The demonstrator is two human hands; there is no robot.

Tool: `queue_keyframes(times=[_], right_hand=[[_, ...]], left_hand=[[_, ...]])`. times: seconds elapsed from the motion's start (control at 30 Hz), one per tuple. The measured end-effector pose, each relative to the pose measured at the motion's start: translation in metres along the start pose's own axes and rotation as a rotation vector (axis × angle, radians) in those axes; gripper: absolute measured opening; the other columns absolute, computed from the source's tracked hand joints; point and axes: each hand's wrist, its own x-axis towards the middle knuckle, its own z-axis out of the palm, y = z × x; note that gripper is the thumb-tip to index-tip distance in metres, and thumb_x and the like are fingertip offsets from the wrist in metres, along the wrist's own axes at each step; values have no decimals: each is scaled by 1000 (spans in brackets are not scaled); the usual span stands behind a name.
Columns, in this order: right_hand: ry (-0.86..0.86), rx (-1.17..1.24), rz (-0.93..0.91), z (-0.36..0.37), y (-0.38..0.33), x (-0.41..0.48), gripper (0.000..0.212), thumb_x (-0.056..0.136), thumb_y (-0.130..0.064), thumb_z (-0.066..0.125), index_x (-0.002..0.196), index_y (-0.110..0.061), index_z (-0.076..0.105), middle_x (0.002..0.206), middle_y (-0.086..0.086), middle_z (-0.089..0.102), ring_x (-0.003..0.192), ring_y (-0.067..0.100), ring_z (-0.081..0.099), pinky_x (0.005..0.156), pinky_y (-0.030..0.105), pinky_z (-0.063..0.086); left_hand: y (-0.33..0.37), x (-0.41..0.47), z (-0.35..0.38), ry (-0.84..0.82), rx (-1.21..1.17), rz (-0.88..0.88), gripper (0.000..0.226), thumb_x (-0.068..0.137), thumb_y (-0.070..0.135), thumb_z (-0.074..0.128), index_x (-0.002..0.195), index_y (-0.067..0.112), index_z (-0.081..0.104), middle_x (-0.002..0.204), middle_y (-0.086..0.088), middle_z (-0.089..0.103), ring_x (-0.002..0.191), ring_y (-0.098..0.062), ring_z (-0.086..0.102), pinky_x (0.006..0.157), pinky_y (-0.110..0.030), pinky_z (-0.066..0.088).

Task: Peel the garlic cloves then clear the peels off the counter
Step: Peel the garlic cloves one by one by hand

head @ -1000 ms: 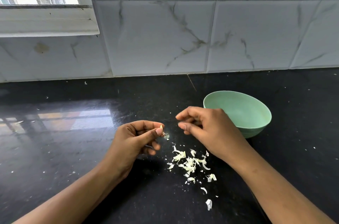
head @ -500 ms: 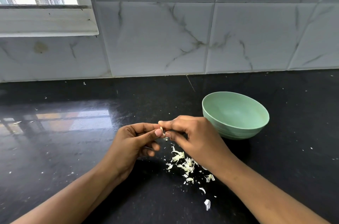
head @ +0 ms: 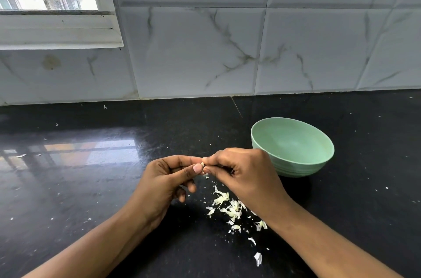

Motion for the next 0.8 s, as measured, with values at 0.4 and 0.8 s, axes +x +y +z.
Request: queue_keyframes(times=[0.4, 0.8], right_hand=[[-47, 387, 337, -1, -1, 2, 4, 82, -19, 73, 81, -20, 69, 70, 0, 70, 60, 13, 68, 56, 34, 56], [-60, 425, 382, 4, -3, 0, 4, 87, -19, 67, 85, -19, 64, 68, -5, 66, 62, 14, 68, 59, 45, 56]], left_hand=[[5, -3, 4, 35, -17, 103, 22, 64, 11, 70, 85, 5, 71, 61, -6, 64, 42, -9, 49, 34, -17, 34], [4, -3, 3, -16, -26, 92, 27, 67, 13, 69, 93, 7, 66, 72, -9, 63, 38, -9, 43, 32, -12, 27]])
